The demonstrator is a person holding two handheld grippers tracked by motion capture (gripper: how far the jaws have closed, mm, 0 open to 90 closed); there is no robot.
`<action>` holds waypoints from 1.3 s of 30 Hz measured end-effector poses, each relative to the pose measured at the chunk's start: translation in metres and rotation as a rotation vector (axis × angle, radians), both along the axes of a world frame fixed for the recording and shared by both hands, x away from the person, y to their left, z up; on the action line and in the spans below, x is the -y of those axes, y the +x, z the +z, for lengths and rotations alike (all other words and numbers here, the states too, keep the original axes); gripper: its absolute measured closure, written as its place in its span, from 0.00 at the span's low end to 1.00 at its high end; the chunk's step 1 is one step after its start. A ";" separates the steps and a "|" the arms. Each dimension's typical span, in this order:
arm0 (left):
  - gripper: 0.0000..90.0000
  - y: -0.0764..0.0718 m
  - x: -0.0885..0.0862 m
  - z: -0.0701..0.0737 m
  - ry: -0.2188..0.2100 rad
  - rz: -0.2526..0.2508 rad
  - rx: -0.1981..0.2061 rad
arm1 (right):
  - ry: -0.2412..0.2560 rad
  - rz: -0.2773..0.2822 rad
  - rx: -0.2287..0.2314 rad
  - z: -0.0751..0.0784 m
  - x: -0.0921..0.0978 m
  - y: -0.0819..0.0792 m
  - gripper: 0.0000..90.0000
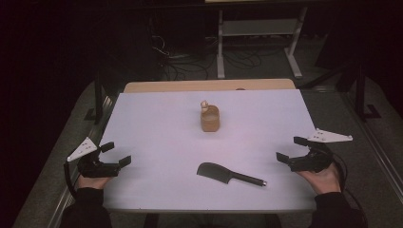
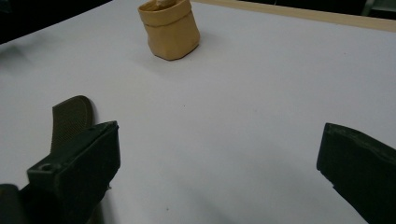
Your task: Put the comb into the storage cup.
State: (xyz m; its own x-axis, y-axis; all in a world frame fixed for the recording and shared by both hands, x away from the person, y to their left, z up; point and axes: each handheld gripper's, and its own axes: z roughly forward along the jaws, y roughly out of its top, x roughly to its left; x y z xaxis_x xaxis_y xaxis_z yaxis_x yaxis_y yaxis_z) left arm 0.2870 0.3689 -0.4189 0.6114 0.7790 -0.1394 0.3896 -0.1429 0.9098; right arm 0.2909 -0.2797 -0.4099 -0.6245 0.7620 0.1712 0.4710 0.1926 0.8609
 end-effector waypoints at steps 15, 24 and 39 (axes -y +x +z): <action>0.00 -0.001 0.000 0.000 -0.009 0.004 -0.002 | -0.006 0.012 0.003 0.001 0.000 -0.003 0.00; 0.00 -0.002 -0.001 0.000 -0.023 0.008 0.006 | -0.012 0.016 0.012 0.006 -0.003 -0.004 0.00; 0.00 -0.004 -0.002 0.000 -0.033 0.015 0.016 | -0.074 0.073 -0.005 0.017 -0.020 0.000 0.00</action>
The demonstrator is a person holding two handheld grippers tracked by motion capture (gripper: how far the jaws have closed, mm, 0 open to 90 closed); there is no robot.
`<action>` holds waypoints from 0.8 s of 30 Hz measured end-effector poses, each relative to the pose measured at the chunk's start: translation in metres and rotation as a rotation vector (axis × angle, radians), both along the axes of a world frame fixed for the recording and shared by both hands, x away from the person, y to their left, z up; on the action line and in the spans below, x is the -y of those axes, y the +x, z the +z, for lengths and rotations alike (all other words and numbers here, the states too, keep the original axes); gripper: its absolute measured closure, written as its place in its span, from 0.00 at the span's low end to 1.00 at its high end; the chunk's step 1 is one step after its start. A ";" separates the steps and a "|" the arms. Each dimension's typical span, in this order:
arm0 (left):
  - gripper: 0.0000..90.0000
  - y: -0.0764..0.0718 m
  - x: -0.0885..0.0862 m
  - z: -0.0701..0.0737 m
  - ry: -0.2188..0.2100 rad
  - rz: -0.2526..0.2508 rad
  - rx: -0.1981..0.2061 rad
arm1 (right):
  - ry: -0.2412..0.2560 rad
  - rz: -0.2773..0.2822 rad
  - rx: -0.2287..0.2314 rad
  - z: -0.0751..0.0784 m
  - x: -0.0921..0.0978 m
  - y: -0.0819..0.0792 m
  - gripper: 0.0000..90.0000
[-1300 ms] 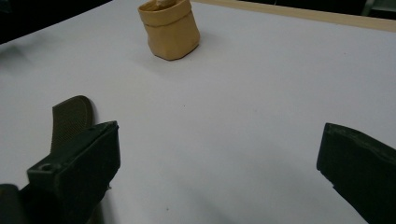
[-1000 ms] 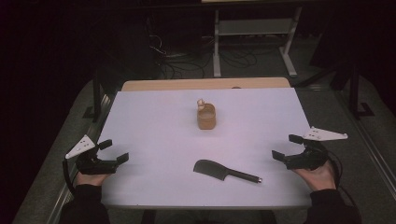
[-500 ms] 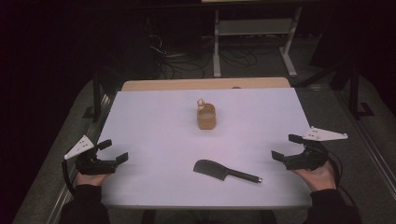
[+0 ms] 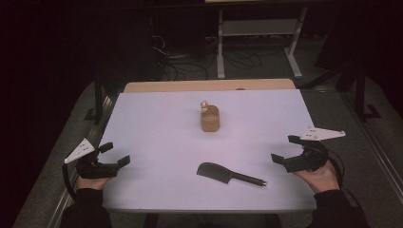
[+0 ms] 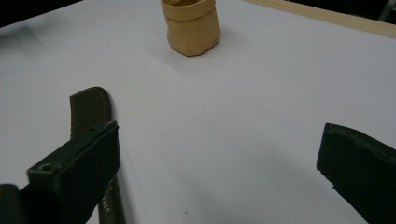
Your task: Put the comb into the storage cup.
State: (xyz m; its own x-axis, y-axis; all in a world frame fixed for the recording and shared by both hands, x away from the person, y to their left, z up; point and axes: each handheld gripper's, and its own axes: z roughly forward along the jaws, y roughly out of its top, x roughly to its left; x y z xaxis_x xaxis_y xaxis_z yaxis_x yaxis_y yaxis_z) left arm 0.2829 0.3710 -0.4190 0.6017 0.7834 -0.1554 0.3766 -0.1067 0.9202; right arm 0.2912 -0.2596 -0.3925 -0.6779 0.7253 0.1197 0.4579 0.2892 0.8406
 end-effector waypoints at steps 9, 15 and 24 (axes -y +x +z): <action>0.00 0.000 0.000 0.000 0.001 -0.001 0.001 | -0.040 0.052 -0.017 0.007 -0.012 0.005 0.00; 0.00 0.000 0.000 0.000 0.000 -0.003 0.002 | -0.057 0.078 -0.023 0.010 -0.019 0.007 0.00; 0.00 0.000 0.000 0.000 0.000 -0.004 0.002 | -0.091 0.118 -0.039 0.009 -0.028 0.008 0.00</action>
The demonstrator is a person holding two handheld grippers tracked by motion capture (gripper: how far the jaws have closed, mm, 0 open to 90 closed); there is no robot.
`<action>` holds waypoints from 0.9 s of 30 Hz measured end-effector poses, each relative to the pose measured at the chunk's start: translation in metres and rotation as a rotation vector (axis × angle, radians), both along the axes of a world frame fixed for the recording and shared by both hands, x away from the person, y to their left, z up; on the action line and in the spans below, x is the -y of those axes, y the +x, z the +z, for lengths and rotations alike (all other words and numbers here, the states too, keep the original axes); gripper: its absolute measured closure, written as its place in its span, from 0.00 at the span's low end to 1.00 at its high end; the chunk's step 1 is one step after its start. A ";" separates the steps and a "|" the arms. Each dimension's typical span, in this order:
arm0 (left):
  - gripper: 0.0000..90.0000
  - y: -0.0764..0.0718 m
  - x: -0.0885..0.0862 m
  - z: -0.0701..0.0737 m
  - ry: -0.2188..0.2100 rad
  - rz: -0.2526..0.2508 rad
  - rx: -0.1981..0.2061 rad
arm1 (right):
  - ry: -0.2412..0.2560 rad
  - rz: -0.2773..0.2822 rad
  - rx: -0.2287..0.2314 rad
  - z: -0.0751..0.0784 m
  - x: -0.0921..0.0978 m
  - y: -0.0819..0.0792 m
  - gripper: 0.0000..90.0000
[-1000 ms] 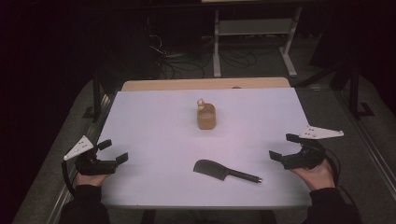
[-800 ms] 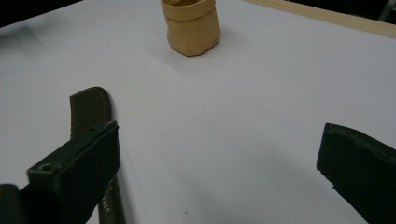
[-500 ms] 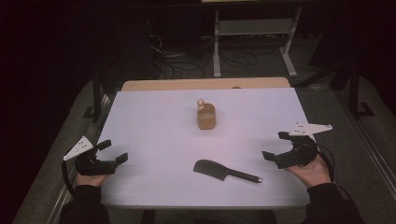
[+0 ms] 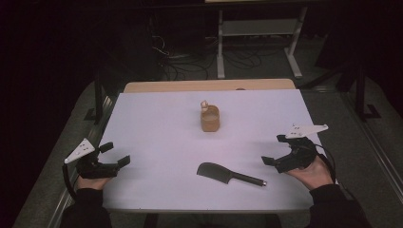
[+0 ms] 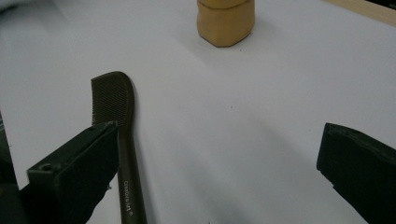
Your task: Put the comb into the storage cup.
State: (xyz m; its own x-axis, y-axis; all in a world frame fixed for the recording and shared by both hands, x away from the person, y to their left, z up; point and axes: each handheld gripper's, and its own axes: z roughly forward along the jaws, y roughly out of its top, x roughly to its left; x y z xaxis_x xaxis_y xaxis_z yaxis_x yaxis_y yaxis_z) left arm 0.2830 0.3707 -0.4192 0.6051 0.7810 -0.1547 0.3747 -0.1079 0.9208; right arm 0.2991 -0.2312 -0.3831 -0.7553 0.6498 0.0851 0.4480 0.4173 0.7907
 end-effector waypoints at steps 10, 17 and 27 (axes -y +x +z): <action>0.00 0.000 0.000 0.000 -0.002 -0.001 0.001 | -0.034 0.048 -0.019 -0.001 -0.013 0.000 0.00; 0.00 0.000 0.000 0.000 -0.002 -0.002 0.001 | -0.064 0.078 -0.033 -0.003 -0.023 0.000 0.00; 0.00 0.000 0.000 0.000 -0.003 -0.001 0.002 | -0.101 0.117 -0.054 -0.007 -0.034 -0.001 0.00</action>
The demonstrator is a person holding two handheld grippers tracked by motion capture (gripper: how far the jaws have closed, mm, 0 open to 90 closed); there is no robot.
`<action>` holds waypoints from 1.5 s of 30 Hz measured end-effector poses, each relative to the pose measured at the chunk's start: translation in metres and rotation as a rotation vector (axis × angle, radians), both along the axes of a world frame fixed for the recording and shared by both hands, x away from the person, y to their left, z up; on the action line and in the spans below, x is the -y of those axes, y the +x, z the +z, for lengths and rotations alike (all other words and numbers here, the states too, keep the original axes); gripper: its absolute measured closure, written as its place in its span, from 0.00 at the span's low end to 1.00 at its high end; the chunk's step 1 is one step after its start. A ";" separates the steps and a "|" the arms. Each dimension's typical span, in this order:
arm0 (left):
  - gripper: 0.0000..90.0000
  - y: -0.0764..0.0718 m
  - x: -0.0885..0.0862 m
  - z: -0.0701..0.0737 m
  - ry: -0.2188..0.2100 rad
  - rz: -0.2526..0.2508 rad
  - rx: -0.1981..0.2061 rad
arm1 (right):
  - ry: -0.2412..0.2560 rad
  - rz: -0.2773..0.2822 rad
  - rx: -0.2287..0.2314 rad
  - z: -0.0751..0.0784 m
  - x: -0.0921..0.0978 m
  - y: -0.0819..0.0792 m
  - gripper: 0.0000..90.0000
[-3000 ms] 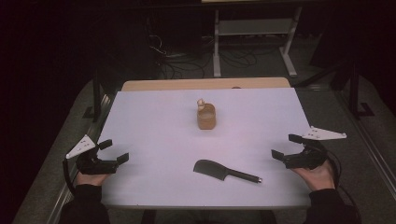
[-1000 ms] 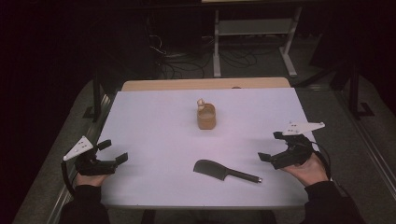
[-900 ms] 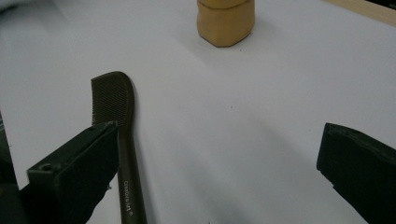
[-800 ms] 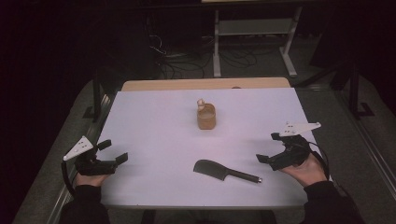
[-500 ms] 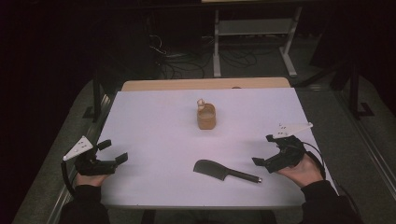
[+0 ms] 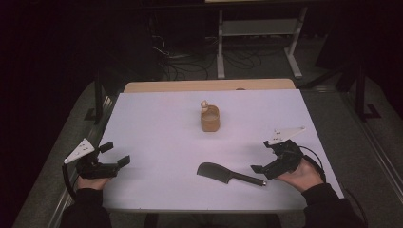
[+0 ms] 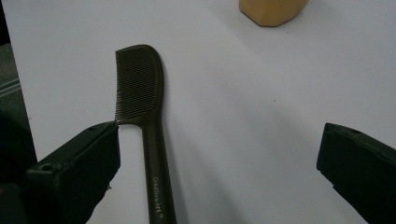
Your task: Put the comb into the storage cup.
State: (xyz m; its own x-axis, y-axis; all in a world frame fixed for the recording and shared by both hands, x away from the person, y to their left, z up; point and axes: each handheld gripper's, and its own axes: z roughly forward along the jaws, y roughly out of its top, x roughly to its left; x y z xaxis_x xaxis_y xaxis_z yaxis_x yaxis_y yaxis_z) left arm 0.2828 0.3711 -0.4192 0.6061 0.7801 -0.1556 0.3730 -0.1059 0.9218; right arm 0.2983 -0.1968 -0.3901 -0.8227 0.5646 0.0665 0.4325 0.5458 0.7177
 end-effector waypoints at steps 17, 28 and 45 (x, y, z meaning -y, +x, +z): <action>0.00 0.000 -0.001 0.000 -0.002 -0.002 0.003 | -0.079 0.066 -0.046 -0.013 -0.019 -0.003 0.00; 0.00 0.000 -0.001 0.000 -0.003 -0.001 0.002 | -0.117 0.096 -0.064 -0.018 -0.028 -0.004 0.00; 0.00 0.000 0.000 0.000 -0.003 -0.003 -0.001 | -0.177 0.150 -0.081 -0.027 -0.043 -0.004 0.00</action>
